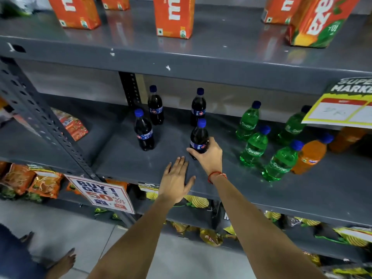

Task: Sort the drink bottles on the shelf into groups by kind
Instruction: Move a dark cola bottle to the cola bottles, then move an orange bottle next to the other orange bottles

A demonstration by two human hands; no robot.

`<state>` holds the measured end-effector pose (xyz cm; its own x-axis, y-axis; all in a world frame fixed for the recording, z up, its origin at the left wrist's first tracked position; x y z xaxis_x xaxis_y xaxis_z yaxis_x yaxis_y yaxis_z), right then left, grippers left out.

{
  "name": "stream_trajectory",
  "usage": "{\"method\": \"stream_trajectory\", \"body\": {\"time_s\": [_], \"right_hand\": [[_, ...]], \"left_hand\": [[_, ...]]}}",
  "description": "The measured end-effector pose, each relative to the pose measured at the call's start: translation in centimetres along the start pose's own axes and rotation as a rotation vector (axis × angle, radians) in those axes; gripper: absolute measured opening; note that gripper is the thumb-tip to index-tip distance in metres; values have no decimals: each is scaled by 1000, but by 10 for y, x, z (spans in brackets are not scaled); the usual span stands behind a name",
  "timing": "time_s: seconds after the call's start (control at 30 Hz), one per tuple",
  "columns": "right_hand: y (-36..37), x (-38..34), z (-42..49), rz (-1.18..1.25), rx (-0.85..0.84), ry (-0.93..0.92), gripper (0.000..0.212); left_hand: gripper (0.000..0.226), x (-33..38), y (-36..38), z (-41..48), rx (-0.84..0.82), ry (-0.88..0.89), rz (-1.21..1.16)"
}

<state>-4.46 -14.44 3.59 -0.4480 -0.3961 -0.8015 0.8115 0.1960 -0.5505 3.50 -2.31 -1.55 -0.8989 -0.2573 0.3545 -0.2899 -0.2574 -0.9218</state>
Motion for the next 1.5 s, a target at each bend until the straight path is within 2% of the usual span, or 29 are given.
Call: {"method": "stream_trajectory", "body": {"time_s": [0.13,0.17,0.23,0.3,0.37,0.43,0.57,0.77,0.9,1.0,1.1,1.3,1.5], "right_hand": [[0,13,-2,108,-152,37,85],[0,17,-3,128,-201,36,84],[1,22,-6,125,-268,15,69],[4,22,-6,92,-252,1,56],[6,16,-5,55,-199,-14,51],[9,13,-3,7,-156,-38,54],[8,16,-3,22,-148,-18,73],[12,20,-4,69,-176,-5,47],[15,18,-3,73,-158,2,45],[8,16,-8,94,-155,12,51],[-11,24,-23,110,-110,48,54],[-92,71,-70,96,120,102,32],[-180,125,-85,67,297,196,16]], "left_hand": [[65,0,1,-1,23,20,4],[65,0,1,-1,36,24,-2],[64,1,1,-2,54,30,-7],[64,1,1,-2,60,32,0],[64,0,1,-1,64,30,11],[63,1,1,-1,68,27,8],[63,2,0,-2,73,36,-1],[61,1,0,-3,77,31,-8],[59,2,-1,-2,76,29,-29],[59,4,-4,-1,66,20,-70],[54,12,-5,-1,90,20,-132],[45,70,9,1,141,51,-256],[47,155,39,15,78,153,-240]]}}
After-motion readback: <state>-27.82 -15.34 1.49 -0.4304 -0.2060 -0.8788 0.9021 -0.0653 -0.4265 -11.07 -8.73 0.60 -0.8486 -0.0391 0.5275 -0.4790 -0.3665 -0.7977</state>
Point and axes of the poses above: each hand's wrist, its own z-axis towards the middle knuckle, its own y-axis out of the palm, x = y × z, the point moved 3 cm from there along z, towards the middle knuckle, and after that the axes turned 8 degrees about -z, right-handed, at the moved point
